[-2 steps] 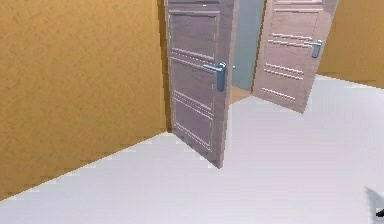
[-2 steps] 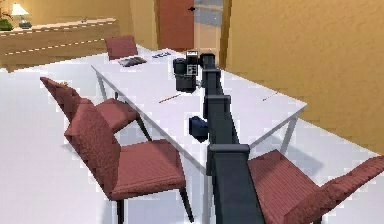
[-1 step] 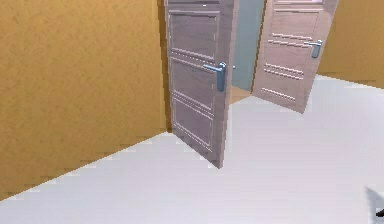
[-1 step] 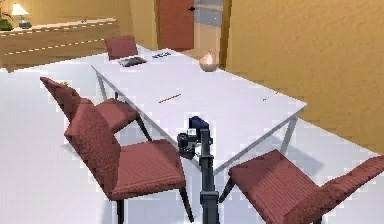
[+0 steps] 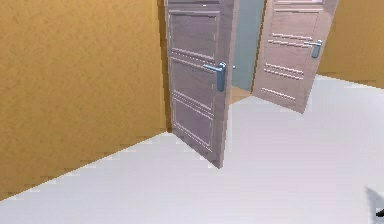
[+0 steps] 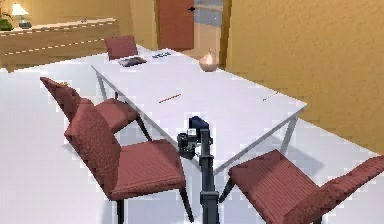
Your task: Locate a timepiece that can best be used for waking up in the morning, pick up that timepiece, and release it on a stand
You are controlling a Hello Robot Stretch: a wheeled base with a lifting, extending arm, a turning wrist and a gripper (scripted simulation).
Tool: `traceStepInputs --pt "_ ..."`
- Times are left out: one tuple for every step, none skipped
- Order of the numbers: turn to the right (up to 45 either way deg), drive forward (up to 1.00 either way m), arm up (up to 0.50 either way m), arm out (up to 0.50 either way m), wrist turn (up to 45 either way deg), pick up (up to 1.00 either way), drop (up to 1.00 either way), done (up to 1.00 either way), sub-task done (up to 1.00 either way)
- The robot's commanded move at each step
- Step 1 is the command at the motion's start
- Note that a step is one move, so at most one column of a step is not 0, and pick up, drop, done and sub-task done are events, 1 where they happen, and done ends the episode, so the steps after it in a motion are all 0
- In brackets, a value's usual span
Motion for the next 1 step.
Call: traceStepInputs --pt "0.0 0.0 0.1 0.0 0.0 0.0 0.0 0.0 0.0"
